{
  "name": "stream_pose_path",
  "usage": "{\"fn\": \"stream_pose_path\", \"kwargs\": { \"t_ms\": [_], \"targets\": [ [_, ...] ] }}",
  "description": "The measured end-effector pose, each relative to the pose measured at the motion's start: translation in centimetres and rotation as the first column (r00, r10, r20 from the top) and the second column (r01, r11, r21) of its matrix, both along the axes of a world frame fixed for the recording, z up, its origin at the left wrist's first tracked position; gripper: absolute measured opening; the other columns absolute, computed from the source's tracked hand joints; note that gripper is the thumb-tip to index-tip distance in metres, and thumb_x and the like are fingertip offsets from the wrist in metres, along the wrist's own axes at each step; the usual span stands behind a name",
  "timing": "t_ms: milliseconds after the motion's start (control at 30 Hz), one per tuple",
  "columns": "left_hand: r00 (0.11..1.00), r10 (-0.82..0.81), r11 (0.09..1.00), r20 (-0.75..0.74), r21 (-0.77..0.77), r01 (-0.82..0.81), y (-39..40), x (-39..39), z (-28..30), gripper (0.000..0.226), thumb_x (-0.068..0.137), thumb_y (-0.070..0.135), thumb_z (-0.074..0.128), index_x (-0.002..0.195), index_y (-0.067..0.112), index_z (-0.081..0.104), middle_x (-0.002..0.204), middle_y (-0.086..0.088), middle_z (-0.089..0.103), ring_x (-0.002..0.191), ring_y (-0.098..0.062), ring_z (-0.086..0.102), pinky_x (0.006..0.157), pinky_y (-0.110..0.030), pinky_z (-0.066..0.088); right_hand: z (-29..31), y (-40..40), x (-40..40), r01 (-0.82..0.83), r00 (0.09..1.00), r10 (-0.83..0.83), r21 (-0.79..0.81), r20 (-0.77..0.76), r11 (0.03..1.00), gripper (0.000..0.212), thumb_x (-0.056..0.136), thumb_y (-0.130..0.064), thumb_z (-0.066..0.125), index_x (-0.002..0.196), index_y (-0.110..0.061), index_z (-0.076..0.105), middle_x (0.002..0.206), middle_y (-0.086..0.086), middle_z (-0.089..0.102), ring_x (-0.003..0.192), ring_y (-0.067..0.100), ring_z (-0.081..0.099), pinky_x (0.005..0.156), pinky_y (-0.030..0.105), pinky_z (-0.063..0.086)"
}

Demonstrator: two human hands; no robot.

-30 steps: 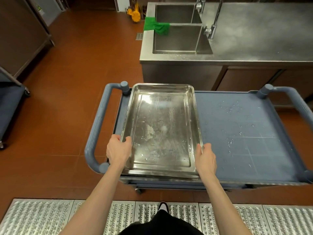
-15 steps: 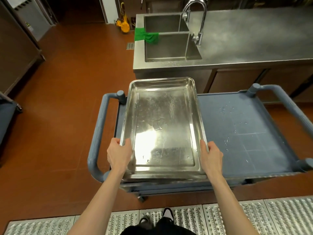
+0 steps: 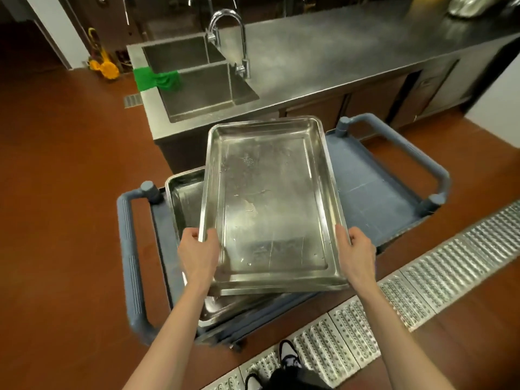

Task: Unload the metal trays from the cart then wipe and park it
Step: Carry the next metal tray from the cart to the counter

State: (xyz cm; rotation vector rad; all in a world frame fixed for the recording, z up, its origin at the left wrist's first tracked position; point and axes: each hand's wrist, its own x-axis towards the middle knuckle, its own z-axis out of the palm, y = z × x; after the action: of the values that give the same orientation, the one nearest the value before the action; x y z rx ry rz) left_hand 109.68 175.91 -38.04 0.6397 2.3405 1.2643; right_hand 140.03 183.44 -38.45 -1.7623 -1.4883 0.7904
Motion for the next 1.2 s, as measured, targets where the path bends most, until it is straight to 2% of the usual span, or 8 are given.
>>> {"fn": "stream_pose_path", "kwargs": {
  "t_ms": [100, 300, 633, 767, 833, 900, 1033, 1200],
  "targets": [
    [0.996, -0.087, 0.996, 0.007, -0.003, 0.087, 1.2, 1.3, 0.4, 0.015, 0.096, 0.031, 0.062, 0.103, 0.018, 0.060, 0.084, -0.001, 0.065, 0.067, -0.014, 0.057, 0.058, -0.030, 0.042, 0.0, -1.2, 1.8, 0.109, 0.994, -0.109, 0.012, 0.025, 0.994, 0.045, 0.106, -0.047, 0.053, 0.069, -0.023, 0.044, 0.060, -0.009, 0.042, 0.054, 0.009, 0.035, 0.054, 0.032, 0.032],
    [0.975, -0.220, 0.975, 0.017, 0.044, 0.219, 3.8, 6.2, 1.4, 0.010, 0.092, 0.028, 0.064, 0.089, 0.021, 0.058, 0.079, 0.004, 0.062, 0.067, -0.009, 0.052, 0.057, -0.027, 0.034, 0.6, -3.8, 6.6, 0.281, 0.959, -0.282, 0.027, 0.021, 0.959, 0.045, 0.107, -0.044, 0.054, 0.069, -0.023, 0.043, 0.062, -0.007, 0.039, 0.055, 0.010, 0.032, 0.055, 0.031, 0.030],
    [0.887, -0.461, 0.886, 0.022, 0.070, 0.459, 7.4, 17.6, 2.3, 0.013, 0.088, 0.033, 0.060, 0.087, 0.021, 0.058, 0.076, 0.005, 0.057, 0.068, -0.012, 0.051, 0.059, -0.029, 0.036, 3.1, -8.7, 16.5, 0.534, 0.845, -0.534, -0.004, -0.022, 0.846, 0.048, 0.106, -0.048, 0.054, 0.068, -0.022, 0.041, 0.063, -0.004, 0.037, 0.058, 0.014, 0.031, 0.057, 0.036, 0.029],
    [0.839, -0.544, 0.838, 0.007, 0.063, 0.543, 8.4, 23.6, 2.9, 0.013, 0.088, 0.032, 0.061, 0.086, 0.020, 0.057, 0.074, 0.005, 0.057, 0.065, -0.012, 0.051, 0.057, -0.028, 0.035, 3.7, -10.7, 21.4, 0.627, 0.779, -0.626, 0.018, -0.037, 0.779, 0.048, 0.106, -0.043, 0.057, 0.066, -0.022, 0.038, 0.060, -0.007, 0.035, 0.048, 0.005, 0.033, 0.049, 0.022, 0.030],
    [0.814, -0.581, 0.813, 0.011, 0.065, 0.579, 8.7, 26.7, 3.1, 0.012, 0.088, 0.031, 0.061, 0.085, 0.020, 0.057, 0.072, 0.005, 0.056, 0.064, -0.013, 0.052, 0.056, -0.029, 0.035, 3.7, -11.6, 23.9, 0.672, 0.740, -0.671, 0.011, -0.030, 0.741, 0.050, 0.105, -0.043, 0.057, 0.065, -0.022, 0.036, 0.060, -0.007, 0.035, 0.051, 0.006, 0.032, 0.053, 0.030, 0.031],
    [0.788, -0.615, 0.787, 0.021, 0.078, 0.612, 8.8, 29.7, 3.3, 0.011, 0.088, 0.032, 0.061, 0.085, 0.022, 0.056, 0.072, 0.006, 0.055, 0.065, -0.012, 0.052, 0.057, -0.029, 0.036, 3.7, -12.5, 26.4, 0.702, 0.712, -0.702, -0.002, -0.028, 0.712, 0.051, 0.105, -0.044, 0.056, 0.066, -0.019, 0.035, 0.061, -0.003, 0.037, 0.058, 0.015, 0.033, 0.058, 0.038, 0.029],
    [0.730, -0.683, 0.729, 0.017, 0.090, 0.679, 9.1, 35.2, 3.5, 0.010, 0.090, 0.032, 0.061, 0.086, 0.025, 0.056, 0.077, 0.006, 0.060, 0.069, -0.011, 0.054, 0.059, -0.027, 0.037, 3.3, -14.3, 31.1, 0.750, 0.662, -0.750, -0.003, -0.018, 0.662, 0.052, 0.105, -0.044, 0.055, 0.067, -0.016, 0.034, 0.062, 0.002, 0.039, 0.062, 0.021, 0.036, 0.060, 0.041, 0.031],
    [0.662, -0.749, 0.661, 0.018, 0.093, 0.745, 8.9, 41.6, 3.4, 0.012, 0.092, 0.032, 0.063, 0.086, 0.023, 0.059, 0.078, 0.004, 0.064, 0.071, -0.013, 0.058, 0.059, -0.027, 0.038, 2.3, -16.8, 36.4, 0.808, 0.589, -0.808, -0.009, -0.012, 0.589, 0.054, 0.106, -0.047, 0.053, 0.072, -0.006, 0.043, 0.064, 0.010, 0.049, 0.067, 0.031, 0.048, 0.064, 0.044, 0.039]
  ]
}}
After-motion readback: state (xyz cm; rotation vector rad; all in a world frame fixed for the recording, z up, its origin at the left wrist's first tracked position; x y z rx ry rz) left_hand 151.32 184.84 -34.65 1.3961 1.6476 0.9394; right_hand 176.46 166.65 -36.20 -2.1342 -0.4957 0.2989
